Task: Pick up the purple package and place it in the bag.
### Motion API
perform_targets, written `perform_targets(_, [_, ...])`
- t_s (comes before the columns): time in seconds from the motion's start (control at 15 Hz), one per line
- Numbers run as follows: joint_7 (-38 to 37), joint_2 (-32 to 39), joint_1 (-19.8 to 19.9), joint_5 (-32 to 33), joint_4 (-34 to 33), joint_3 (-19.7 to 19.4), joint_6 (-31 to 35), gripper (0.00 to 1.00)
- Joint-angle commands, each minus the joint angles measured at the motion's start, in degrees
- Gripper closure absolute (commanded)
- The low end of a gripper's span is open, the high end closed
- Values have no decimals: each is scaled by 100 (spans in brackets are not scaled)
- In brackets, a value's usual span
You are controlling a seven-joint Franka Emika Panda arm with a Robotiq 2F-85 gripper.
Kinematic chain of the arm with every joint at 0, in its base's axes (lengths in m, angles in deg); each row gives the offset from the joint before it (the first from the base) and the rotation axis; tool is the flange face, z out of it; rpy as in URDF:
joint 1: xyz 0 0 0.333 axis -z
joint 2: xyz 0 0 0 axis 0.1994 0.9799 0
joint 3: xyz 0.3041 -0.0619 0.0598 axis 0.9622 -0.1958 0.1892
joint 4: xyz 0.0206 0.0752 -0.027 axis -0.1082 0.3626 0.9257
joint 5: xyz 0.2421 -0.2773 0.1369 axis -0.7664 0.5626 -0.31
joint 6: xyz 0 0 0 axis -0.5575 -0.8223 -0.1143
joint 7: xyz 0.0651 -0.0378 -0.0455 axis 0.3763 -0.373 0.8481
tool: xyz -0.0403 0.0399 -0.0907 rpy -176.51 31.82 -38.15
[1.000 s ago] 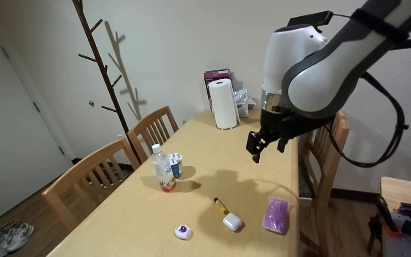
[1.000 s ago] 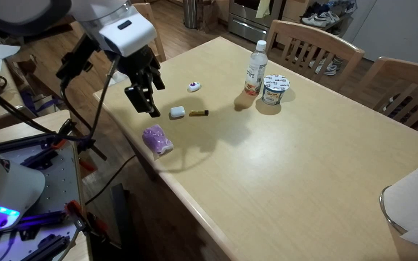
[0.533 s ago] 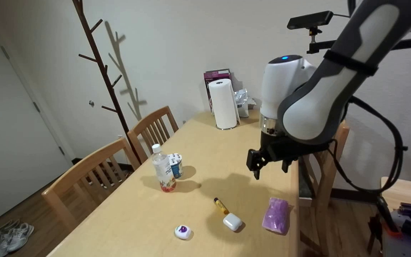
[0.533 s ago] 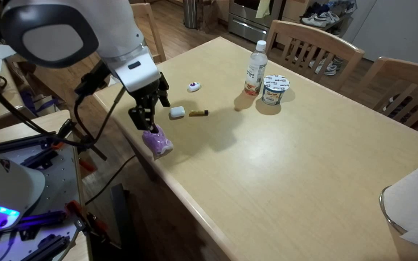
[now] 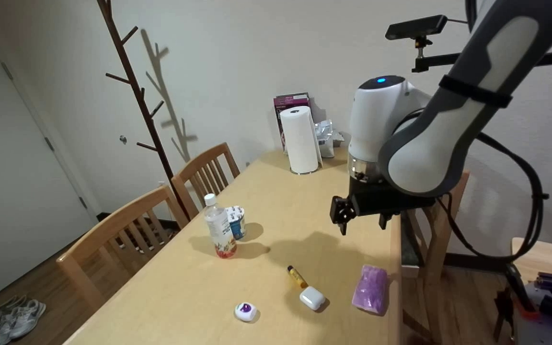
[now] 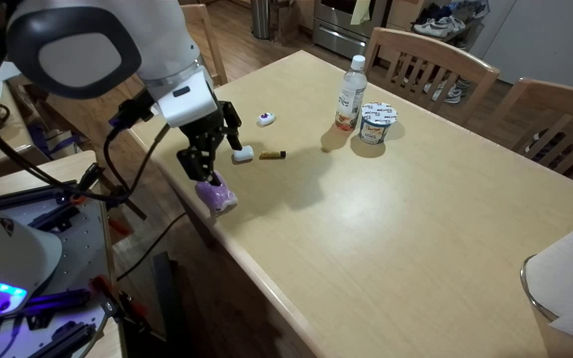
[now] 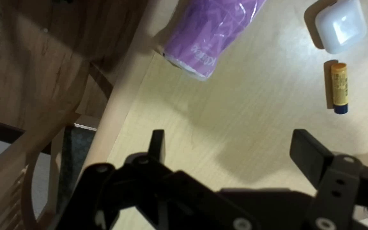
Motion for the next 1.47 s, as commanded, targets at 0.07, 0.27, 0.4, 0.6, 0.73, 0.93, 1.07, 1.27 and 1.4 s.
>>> perform_targets(0.07, [-1090, 1097, -124, 530, 16, -127, 643, 0])
perform_targets(0.27, [-821, 1024, -567, 319, 39, -509, 562, 0])
perform_targets(0.4, [-729, 1327, -732, 165, 7, -612, 735, 0])
perform_targets(0.6, [-1117, 1378, -1011, 308, -30, -952, 808, 0])
perform_targets(0.73, [-1311, 1487, -1261, 327, -17, -1164, 850, 0])
perform_targets(0.93, [-1316, 1636, -1474, -31, -39, -1147, 862, 0])
perform_targets(1.07, [-1389, 1723, -1633, -193, -41, -1201, 891, 0])
perform_targets(1.27, [-1019, 1838, -1574, -998, -43, -904, 892, 0])
perform_targets(1.4, [-1097, 1904, -1668, -1096, -42, -966, 946, 22])
